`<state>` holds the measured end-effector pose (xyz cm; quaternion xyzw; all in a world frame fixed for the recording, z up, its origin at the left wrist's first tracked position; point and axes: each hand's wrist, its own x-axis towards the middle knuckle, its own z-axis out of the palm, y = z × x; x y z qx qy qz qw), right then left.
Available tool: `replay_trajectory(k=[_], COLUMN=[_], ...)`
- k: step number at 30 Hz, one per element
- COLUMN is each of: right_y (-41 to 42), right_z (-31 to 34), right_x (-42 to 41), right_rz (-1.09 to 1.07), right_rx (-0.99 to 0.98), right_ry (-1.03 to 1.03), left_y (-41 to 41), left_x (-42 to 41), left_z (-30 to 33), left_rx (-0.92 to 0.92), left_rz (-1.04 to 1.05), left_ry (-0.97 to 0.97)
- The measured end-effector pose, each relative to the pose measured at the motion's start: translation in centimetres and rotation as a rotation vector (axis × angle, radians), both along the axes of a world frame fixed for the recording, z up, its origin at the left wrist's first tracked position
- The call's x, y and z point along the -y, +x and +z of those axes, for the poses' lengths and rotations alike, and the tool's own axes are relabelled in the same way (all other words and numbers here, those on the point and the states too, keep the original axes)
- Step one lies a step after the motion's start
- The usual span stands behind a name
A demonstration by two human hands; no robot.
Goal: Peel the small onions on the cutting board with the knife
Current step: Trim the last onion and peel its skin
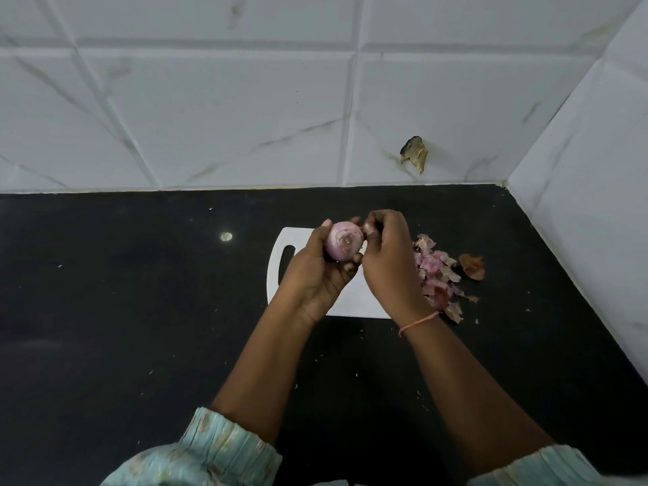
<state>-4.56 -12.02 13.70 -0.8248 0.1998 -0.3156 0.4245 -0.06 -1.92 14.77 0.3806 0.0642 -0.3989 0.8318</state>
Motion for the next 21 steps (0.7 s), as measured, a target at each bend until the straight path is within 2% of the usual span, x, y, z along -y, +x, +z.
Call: replay_trajectory(k=[9, 13, 17, 19, 21], right_y=[-2.5, -2.7, -1.9, -2.4, -3.0], right_z=[-1.8, -2.0, -4.0, -4.5, -4.6], right_x=[6.6, 7.4, 8.0, 7.5, 6.4], right_rz=[-0.385, -0.375, -0.310, -0.242, -0.184], right_rx=[-0.038, -0.088, -0.244, -0.297, -0.265], right_ry=[0.179, 0.330, 0.630, 0.465, 0.237], left_y=[0.7, 0.9, 1.0, 1.0, 1.4], left_x=[-0.6, -0.6, -0.8, -1.0, -1.7], left_z=[-0.1, -0.1, -0.1, -0.2, -1.1], left_rx=[-0.112, -0.085, -0.067, 0.057, 0.361], left_rz=[-0.125, -0.143, -0.151, -0.131, -0.104], left_ry=[-0.176, -0.172, -0.121, 0.019, 0.344])
